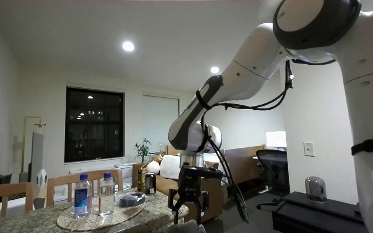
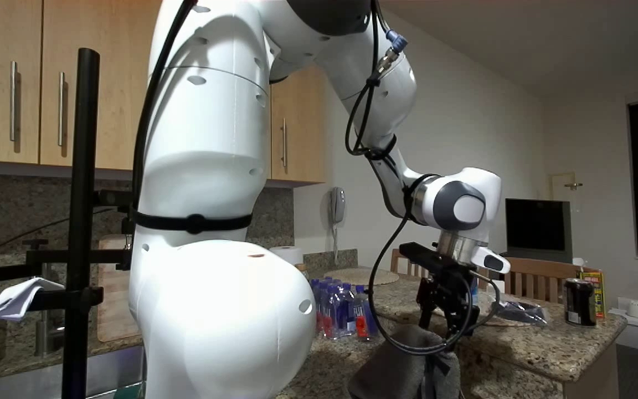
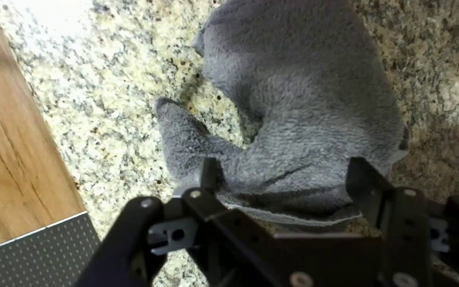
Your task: Remove the grey towel from the water bottle and place it on the left side of the countertop
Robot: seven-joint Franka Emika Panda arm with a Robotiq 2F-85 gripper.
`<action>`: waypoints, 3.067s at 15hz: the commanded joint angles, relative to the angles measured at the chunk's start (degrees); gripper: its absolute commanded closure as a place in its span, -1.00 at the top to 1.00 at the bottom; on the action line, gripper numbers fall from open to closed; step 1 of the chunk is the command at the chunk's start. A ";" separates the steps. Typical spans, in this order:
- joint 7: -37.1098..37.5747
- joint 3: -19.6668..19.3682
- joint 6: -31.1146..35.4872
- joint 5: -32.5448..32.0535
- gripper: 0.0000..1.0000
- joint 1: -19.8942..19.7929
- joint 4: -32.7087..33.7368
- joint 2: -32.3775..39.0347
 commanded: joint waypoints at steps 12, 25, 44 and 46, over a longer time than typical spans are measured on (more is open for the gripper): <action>-2.56 -1.31 0.39 11.67 -0.93 -3.25 0.33 0.88; -6.00 0.54 -7.70 14.95 -0.84 -2.09 8.52 -2.80; 0.23 -1.73 10.18 18.29 1.00 -3.32 -16.58 -15.96; -0.80 -1.52 14.63 23.87 1.00 -2.25 -18.65 -16.14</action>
